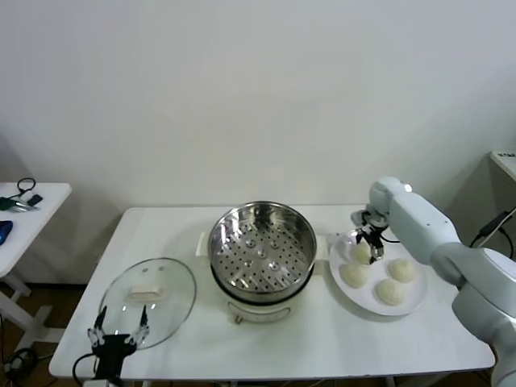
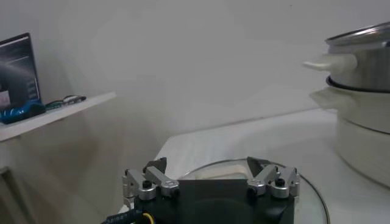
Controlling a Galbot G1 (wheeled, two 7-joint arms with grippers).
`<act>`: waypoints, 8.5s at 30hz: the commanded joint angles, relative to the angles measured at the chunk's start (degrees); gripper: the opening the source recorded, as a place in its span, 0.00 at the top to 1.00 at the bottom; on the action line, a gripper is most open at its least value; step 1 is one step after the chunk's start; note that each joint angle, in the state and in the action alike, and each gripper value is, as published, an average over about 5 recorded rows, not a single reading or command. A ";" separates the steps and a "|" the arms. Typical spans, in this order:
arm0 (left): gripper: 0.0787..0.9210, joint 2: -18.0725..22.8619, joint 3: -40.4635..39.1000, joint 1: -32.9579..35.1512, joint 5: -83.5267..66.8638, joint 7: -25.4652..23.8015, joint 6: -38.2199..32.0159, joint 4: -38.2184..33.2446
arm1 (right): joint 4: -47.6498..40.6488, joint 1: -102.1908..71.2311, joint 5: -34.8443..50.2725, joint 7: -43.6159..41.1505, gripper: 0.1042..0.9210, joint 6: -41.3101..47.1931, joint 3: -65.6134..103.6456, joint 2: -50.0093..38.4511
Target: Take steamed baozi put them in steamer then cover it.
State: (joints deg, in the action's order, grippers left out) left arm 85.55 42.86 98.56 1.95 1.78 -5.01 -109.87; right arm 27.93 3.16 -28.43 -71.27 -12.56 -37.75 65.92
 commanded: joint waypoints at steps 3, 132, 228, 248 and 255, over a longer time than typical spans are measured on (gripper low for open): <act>0.12 -0.04 0.05 0.19 -0.03 0.08 -0.06 -0.03 | -0.40 0.44 -0.55 -0.84 0.27 -0.61 0.57 0.37; 0.12 -1.83 -0.79 5.74 -1.20 1.45 -0.39 -2.63 | 43.44 6.81 35.87 6.66 0.12 25.07 -22.09 -30.27; 0.12 -1.21 -1.87 5.08 0.05 1.32 -0.41 -2.34 | 46.50 31.96 72.98 20.29 0.31 32.71 -46.01 4.75; 0.12 -1.17 -1.28 5.61 -0.21 1.52 -0.57 -2.53 | 38.16 26.15 68.20 19.24 0.27 31.83 -45.93 11.19; 0.12 -1.18 -1.18 5.51 -0.25 1.54 -0.53 -2.26 | 37.82 25.73 66.37 18.76 0.13 31.70 -45.21 10.60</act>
State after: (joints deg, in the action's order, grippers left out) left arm 84.45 41.66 104.09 1.72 3.31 -5.59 -112.26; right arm 66.84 29.92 39.35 -52.39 19.13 -83.24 75.37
